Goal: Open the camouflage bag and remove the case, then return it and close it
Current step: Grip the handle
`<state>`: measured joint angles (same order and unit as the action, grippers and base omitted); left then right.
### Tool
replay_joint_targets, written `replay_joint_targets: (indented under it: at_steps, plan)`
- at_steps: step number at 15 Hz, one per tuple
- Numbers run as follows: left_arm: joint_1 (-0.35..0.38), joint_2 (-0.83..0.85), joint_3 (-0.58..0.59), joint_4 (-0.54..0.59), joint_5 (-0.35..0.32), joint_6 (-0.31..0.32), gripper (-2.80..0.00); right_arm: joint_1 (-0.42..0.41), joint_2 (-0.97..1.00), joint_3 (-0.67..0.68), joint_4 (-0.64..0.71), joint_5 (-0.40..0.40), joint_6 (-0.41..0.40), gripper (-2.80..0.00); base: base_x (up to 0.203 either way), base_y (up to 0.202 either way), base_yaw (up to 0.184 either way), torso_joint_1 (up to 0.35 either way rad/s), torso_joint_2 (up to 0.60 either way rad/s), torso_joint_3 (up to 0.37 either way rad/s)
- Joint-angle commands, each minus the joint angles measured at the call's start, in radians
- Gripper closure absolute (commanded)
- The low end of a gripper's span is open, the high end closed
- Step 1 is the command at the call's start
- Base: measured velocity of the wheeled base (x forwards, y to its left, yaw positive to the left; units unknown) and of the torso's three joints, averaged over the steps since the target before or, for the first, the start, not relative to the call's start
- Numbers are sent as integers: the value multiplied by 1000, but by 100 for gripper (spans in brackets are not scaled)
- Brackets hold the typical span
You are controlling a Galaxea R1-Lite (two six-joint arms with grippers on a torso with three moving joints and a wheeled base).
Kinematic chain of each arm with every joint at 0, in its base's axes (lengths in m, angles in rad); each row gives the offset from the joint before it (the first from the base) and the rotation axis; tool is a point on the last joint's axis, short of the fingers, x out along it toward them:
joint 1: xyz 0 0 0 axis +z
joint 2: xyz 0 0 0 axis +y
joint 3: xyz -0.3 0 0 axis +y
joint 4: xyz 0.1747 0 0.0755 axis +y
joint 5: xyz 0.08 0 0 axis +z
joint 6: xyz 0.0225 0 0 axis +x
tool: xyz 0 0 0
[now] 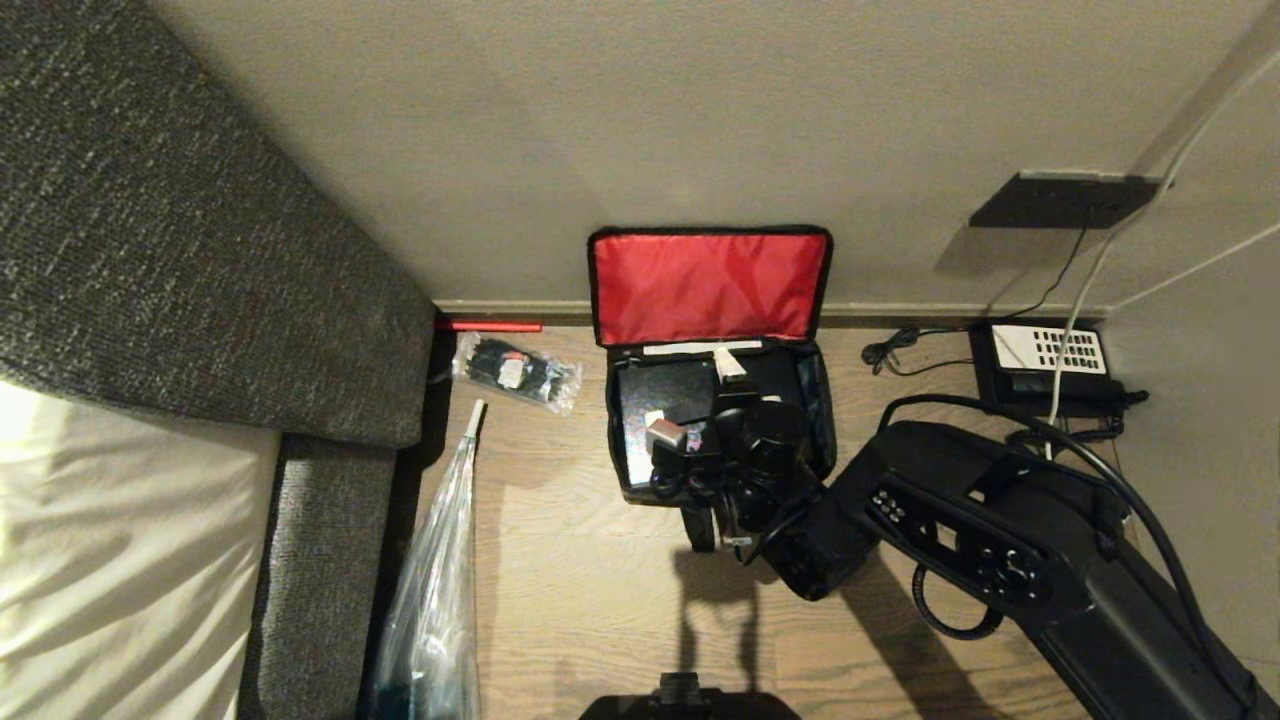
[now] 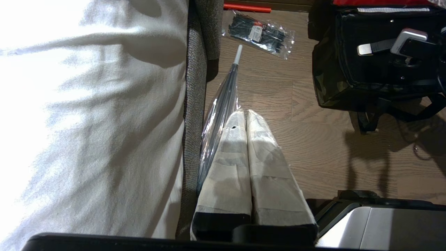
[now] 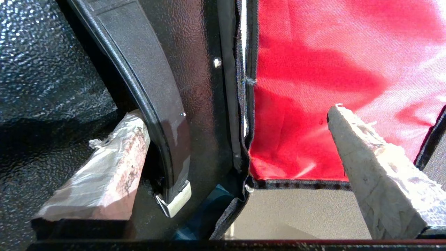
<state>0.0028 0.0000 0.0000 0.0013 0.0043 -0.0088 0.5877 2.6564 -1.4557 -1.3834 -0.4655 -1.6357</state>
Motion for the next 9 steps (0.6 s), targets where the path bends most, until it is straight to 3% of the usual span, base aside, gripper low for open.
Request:
replay_joint_targets:
  at_steps: [1,9]
  plan:
    - [0,2,0,0,0,0,0,0,9,-5,-8,-2,-7,-280,0,0,0,0,0,0]
    - [0,0,0,0,0,0,0,0,11,-14,-40,-4,-4,-280,0,0,0,0,0,0]
